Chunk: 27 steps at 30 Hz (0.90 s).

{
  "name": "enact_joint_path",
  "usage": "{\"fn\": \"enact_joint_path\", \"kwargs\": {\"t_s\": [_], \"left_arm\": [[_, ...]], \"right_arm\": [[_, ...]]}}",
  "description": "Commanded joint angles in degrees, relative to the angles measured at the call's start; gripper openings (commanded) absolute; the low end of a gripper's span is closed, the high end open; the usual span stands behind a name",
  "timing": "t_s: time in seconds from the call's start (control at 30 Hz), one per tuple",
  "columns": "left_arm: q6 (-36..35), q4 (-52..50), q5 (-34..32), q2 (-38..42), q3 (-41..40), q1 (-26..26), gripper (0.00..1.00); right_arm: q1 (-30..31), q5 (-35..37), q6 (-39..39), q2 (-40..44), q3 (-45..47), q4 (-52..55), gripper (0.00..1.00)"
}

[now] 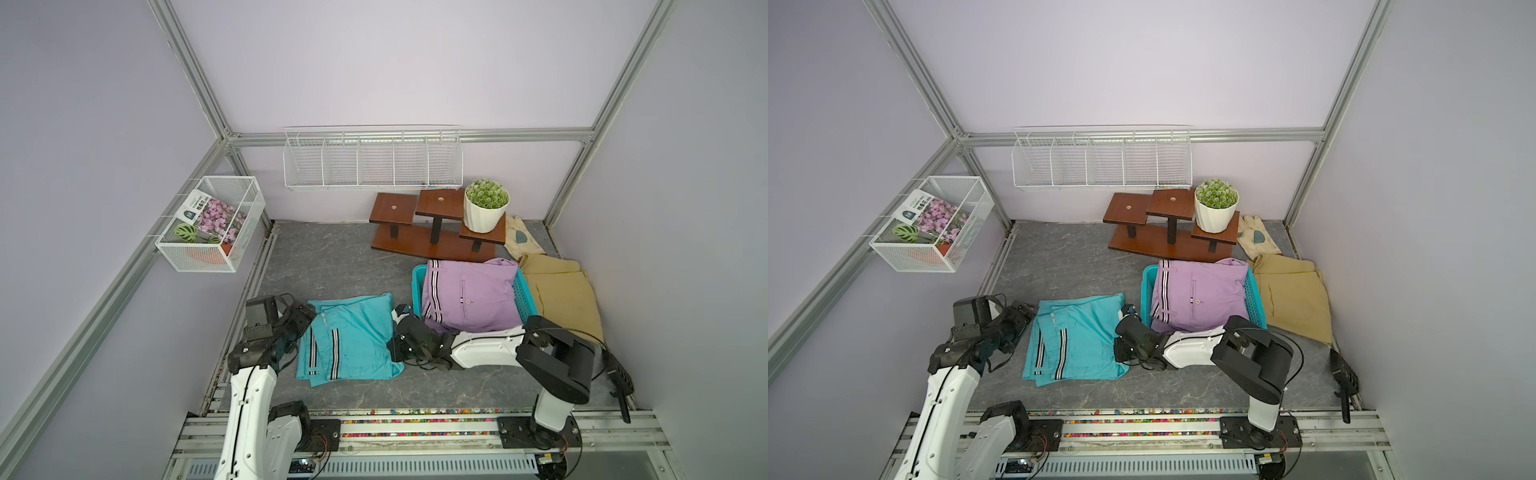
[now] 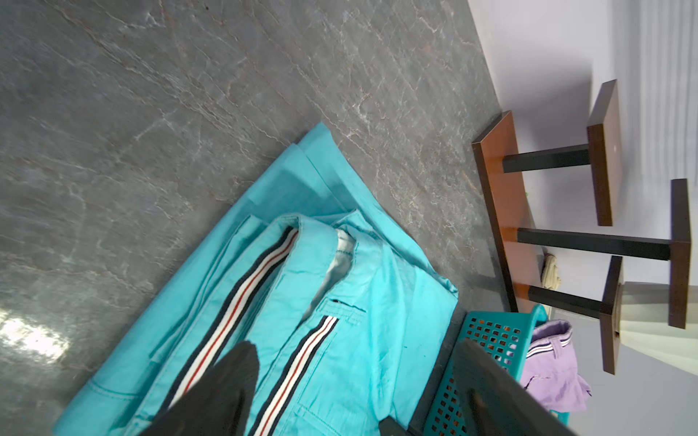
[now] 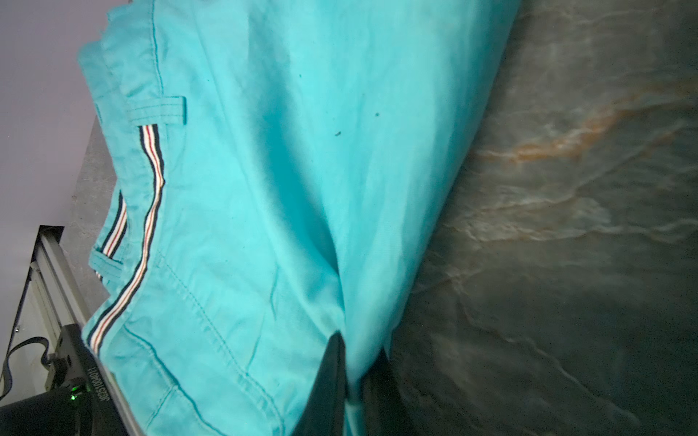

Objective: Put the folded long pants in the basket
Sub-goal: Move the long pant to the center of the board, then pick up the long pant at the center of the board.

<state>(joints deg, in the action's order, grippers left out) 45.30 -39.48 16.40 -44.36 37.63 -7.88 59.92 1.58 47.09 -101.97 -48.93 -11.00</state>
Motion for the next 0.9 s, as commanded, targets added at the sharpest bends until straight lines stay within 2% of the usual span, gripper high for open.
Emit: {"fn": "enact_joint_path", "kwargs": {"t_s": [0.0, 0.07, 0.1, 0.17, 0.3, 0.43, 0.53, 0.77, 0.87], "left_arm": [[-0.1, 0.1, -0.9, 1.0, -1.7, -0.3, 0.86], [1.4, -1.9, -4.7, 2.2, -1.5, -0.3, 0.87], [1.8, -2.6, -6.0, 1.7, -1.1, -0.3, 0.91], [1.8, -1.4, -5.4, -1.7, -1.2, -0.3, 0.92], [3.7, 6.2, -1.3, -9.0, -6.5, -0.3, 0.92], [4.2, 5.7, -6.0, -16.3, -6.9, -0.3, 0.91], [3.8, 6.6, -7.0, -17.9, -7.5, -0.3, 0.91], [2.8, 11.9, -1.2, -16.9, -12.1, -0.3, 0.86], [2.4, 15.6, 3.9, -16.5, -13.9, -0.3, 0.85]], "right_arm": [[-2.2, 3.9, -0.6, 2.1, 2.1, 5.6, 0.0], [-3.6, 3.5, -0.3, 2.2, 2.5, 5.8, 0.0], [-4.0, 3.0, -0.3, 1.9, 2.5, 5.4, 0.0], [-4.4, 2.8, -0.5, 1.3, 2.1, 5.1, 0.0], [-4.4, 4.2, -1.2, -0.1, -0.1, 7.0, 0.0], [-5.0, 4.7, -2.1, -0.3, -1.0, 7.7, 0.0], [-5.9, 3.9, -3.0, 0.1, -0.8, 7.8, 0.0], [-7.0, 3.4, -4.5, 0.7, -0.8, 8.5, 0.0], [-7.1, 2.1, -4.7, -0.7, -1.9, 8.1, 0.0]]}}
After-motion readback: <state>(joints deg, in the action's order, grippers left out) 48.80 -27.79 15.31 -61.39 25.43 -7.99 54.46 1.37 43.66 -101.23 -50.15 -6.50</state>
